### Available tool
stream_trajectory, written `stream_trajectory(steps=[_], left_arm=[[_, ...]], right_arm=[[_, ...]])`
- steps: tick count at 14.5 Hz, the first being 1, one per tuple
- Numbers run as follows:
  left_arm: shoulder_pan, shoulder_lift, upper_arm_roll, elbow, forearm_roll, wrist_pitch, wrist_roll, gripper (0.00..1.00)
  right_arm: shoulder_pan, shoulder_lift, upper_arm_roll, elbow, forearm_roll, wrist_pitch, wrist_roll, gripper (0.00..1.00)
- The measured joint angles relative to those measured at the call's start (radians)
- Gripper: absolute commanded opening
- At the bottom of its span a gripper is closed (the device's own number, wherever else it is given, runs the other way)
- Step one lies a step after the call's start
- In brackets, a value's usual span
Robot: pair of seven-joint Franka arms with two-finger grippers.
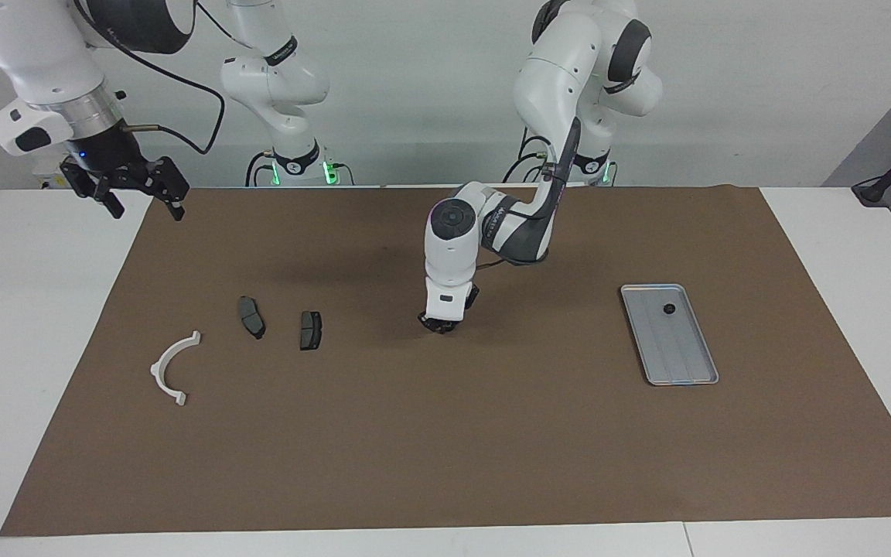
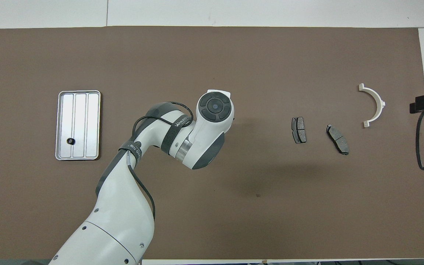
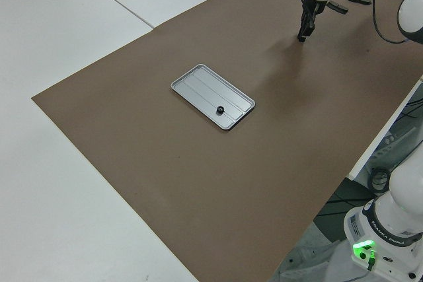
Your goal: Place bearing gear from tray to pile
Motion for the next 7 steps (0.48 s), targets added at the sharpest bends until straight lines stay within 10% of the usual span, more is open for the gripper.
stream_trajectory(steps=[7], left_arm=[[0.041,-0.058,0.026,0.007,0.003,-0.074,0.017,1.0]], right_arm=[[0.0,0.084,0.005,0.001,0.0,0.083,0.0,1.0]])
